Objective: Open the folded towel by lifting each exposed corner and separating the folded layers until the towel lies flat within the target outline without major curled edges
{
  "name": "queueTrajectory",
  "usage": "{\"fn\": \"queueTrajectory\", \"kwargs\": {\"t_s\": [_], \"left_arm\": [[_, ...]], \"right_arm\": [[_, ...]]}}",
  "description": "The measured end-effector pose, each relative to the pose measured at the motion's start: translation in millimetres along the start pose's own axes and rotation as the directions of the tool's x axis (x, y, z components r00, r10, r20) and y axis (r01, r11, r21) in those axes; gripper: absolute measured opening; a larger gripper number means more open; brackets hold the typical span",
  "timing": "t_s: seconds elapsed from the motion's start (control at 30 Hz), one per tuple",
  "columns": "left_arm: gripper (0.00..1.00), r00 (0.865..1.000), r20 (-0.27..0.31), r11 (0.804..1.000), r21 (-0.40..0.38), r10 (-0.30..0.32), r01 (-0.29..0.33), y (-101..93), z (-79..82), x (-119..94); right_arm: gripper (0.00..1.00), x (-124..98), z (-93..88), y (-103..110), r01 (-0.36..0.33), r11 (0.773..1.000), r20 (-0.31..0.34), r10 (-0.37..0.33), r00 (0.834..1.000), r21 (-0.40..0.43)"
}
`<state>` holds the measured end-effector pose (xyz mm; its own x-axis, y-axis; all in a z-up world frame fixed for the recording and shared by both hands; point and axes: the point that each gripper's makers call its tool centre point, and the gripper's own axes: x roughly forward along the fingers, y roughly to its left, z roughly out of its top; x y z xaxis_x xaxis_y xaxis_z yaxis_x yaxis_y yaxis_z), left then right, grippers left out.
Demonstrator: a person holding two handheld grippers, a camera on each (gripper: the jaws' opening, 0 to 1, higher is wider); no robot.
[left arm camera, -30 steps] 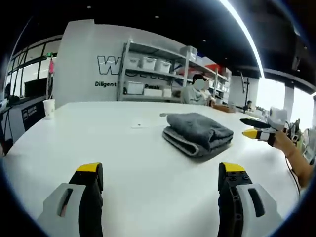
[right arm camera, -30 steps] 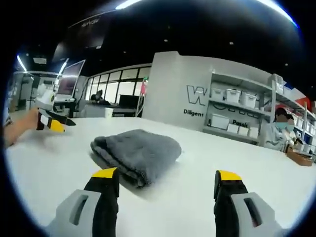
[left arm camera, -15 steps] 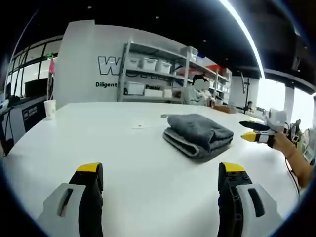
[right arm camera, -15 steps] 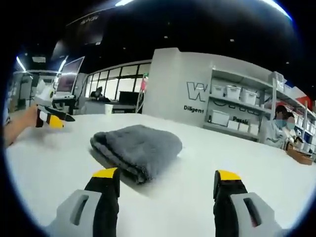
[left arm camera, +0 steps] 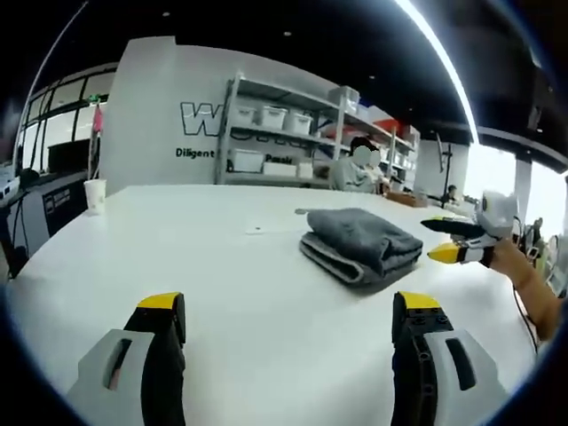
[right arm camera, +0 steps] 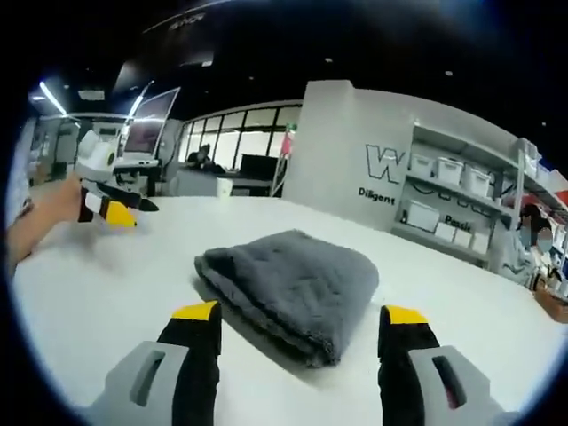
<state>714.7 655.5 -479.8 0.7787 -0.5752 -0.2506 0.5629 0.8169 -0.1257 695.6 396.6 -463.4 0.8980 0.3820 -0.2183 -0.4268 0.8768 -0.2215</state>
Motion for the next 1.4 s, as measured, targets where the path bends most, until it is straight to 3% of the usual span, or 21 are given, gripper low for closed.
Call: {"fn": "queueTrajectory", "kwargs": {"t_s": [0.2,0.4,0.47,0.57,0.7,0.93,1.07,1.27,1.4], "left_arm": [[0.96,1.000,-0.001,1.000,0.002,-0.002,0.002,2.1,0.4,0],[1.00,1.000,0.013,1.000,-0.017,-0.007,0.007,2.9,1.7,-1],[1.00,1.000,0.013,1.000,-0.015,-0.007,0.007,2.5,1.3,-1],[1.00,1.000,0.010,1.000,-0.011,-0.003,0.003,2.6,0.2,-2],[1.00,1.000,0.005,1.000,-0.017,0.000,0.000,3.5,-1.4,-3],[0.99,1.000,0.012,1.000,-0.031,0.006,-0.006,5.9,-0.5,-5],[0.99,1.000,0.011,0.999,-0.038,0.010,-0.010,9.1,-1.1,-5],[0.99,1.000,0.012,0.999,-0.037,0.009,-0.008,7.5,-1.0,-5],[0.99,1.000,0.010,0.999,-0.035,0.008,-0.008,7.3,-1.4,-5]], "right_arm": [[0.73,15,17.8,18,-0.040,0.998,0.005,0.040,0.999,-0.045],[0.99,34,32.2,41,-0.086,0.994,0.005,0.086,0.996,-0.063],[1.00,41,38.2,50,-0.106,0.992,0.006,0.106,0.994,-0.066],[1.00,49,42.0,64,-0.159,0.980,-0.015,0.158,0.987,-0.118],[0.99,62,44.9,68,-0.129,0.959,-0.049,0.120,0.992,-0.253],[0.79,77,43.8,66,-0.129,0.954,-0.086,0.109,0.990,-0.270],[0.69,77,34.4,63,-0.124,0.948,-0.127,0.090,0.988,-0.292],[0.38,74,17.1,66,-0.163,0.947,-0.177,0.117,0.977,-0.277],[0.10,75,12.0,75,-0.214,0.940,-0.188,0.167,0.968,-0.267]]}}
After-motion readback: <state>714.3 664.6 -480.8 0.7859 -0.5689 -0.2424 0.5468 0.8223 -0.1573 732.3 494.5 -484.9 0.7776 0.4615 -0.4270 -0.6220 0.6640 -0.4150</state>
